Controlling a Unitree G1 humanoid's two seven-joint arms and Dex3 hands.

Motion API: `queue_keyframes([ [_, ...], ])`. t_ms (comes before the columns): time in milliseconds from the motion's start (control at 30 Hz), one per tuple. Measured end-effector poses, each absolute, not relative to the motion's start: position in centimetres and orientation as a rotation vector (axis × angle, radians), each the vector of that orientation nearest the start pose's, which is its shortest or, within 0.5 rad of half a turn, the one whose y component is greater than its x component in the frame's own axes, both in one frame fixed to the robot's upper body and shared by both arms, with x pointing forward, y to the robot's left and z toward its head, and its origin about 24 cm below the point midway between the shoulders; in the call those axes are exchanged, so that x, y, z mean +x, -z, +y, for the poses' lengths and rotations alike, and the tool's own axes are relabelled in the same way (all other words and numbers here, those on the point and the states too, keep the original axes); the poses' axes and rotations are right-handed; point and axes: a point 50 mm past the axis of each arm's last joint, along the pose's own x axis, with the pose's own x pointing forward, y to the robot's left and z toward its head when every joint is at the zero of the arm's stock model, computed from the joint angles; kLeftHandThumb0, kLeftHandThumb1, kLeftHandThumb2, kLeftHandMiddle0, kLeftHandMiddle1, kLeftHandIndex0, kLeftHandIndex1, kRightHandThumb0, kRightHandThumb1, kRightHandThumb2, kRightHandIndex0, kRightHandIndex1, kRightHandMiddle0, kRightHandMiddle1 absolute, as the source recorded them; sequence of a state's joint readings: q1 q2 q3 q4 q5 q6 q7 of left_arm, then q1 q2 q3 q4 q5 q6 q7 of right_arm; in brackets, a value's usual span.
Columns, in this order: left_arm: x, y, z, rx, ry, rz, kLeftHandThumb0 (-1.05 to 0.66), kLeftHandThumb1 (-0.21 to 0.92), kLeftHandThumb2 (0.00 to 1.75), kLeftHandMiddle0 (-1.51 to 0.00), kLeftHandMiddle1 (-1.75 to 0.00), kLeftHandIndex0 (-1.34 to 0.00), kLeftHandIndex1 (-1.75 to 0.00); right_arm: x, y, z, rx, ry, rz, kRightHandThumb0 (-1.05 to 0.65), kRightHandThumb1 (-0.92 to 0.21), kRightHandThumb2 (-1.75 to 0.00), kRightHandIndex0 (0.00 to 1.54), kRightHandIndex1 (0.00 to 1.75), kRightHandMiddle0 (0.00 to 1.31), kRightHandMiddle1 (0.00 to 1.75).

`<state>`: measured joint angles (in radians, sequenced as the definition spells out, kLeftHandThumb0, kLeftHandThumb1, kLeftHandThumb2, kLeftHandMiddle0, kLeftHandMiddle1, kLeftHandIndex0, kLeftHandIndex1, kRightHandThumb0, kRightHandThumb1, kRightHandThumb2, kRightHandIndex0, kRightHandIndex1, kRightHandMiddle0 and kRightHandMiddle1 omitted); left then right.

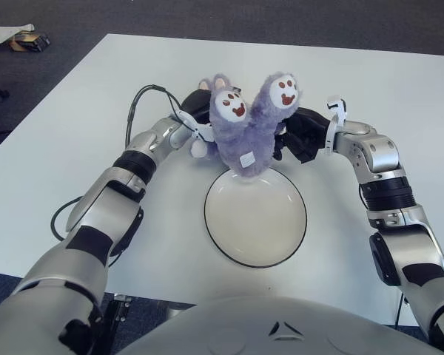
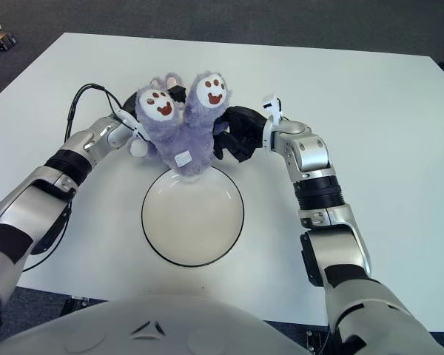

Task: Put the doll into the plate.

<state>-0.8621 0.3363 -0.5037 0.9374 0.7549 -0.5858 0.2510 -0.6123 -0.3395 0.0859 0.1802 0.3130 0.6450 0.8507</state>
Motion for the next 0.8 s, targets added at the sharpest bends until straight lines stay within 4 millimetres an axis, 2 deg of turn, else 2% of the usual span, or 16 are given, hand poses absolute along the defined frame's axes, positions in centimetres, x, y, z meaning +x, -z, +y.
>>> queue_keyframes([
  [567, 36.6, -10.1, 9.5, 1.268, 0.478, -0.642, -0.53, 0.17, 1.49, -1.27, -1.75, -0.72, -1.75, 33.1, -12.6, -13.2, 0.046, -0.972, 0.289, 0.0, 0.05, -1.6, 1.03, 1.35, 0.68, 1.75],
  [800, 36.7, -10.3, 9.7, 1.281, 0.475, -0.624, -0.53, 0.16, 1.5, -1.28, -1.75, -0.73, -1.75, 33.3, -12.7, -14.7, 0.057, -0.879, 0.284, 0.0, 0.05, -1.58, 1.04, 1.29, 0.7, 1.75],
])
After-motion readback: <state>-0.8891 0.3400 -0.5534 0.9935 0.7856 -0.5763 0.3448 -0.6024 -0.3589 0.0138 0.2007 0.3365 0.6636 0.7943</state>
